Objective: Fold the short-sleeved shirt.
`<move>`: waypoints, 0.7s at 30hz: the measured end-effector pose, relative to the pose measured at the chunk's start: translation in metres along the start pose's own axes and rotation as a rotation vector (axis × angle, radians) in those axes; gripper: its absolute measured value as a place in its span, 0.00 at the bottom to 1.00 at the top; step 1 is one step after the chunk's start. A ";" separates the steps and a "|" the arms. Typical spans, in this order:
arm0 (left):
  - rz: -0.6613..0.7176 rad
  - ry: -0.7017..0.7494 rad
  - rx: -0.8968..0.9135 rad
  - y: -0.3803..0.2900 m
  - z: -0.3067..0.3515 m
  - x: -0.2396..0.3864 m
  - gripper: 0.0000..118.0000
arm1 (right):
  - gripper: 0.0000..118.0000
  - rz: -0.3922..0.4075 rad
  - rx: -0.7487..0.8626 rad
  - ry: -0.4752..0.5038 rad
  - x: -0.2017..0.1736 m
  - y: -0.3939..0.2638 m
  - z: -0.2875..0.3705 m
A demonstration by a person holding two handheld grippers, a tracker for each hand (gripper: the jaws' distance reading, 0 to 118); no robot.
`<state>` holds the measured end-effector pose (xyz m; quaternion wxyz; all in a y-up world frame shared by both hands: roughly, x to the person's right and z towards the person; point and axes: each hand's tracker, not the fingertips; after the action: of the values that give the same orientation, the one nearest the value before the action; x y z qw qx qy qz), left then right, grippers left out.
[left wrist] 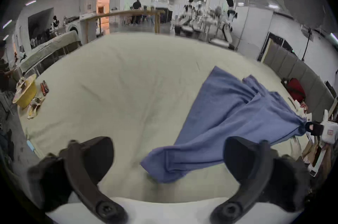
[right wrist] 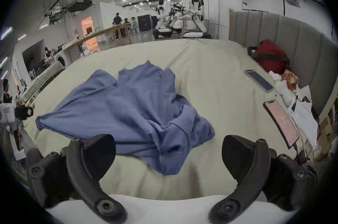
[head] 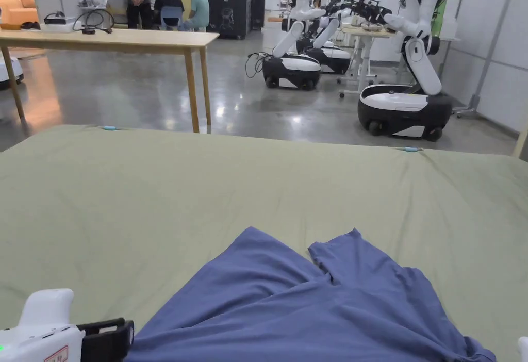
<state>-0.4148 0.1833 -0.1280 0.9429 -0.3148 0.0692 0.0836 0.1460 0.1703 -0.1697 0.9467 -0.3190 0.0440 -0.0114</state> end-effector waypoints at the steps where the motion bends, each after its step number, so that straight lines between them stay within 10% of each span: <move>1: 0.014 -0.008 -0.020 0.000 0.003 0.002 0.96 | 0.99 0.019 0.038 -0.010 -0.007 0.004 0.008; 3: 0.019 0.016 0.037 0.002 0.017 -0.001 0.94 | 0.98 0.057 0.079 -0.054 -0.014 0.005 0.015; 5: -0.005 0.027 0.068 0.001 0.033 0.001 0.73 | 0.66 0.083 0.160 -0.066 -0.029 0.007 0.031; 7: -0.039 0.051 0.114 -0.003 0.050 0.006 0.00 | 0.01 0.089 0.227 -0.080 -0.039 0.003 0.041; 19: -0.022 0.021 -0.040 -0.011 0.025 -0.004 0.01 | 0.01 0.108 0.229 -0.025 -0.087 -0.020 0.052; 21: -0.026 0.008 -0.086 -0.008 0.013 -0.010 0.31 | 0.01 0.107 0.214 -0.001 -0.094 -0.022 0.051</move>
<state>-0.4216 0.1833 -0.1111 0.9293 -0.3561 0.0653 0.0730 0.0568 0.1884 -0.1092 0.9745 -0.2134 0.0592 0.0348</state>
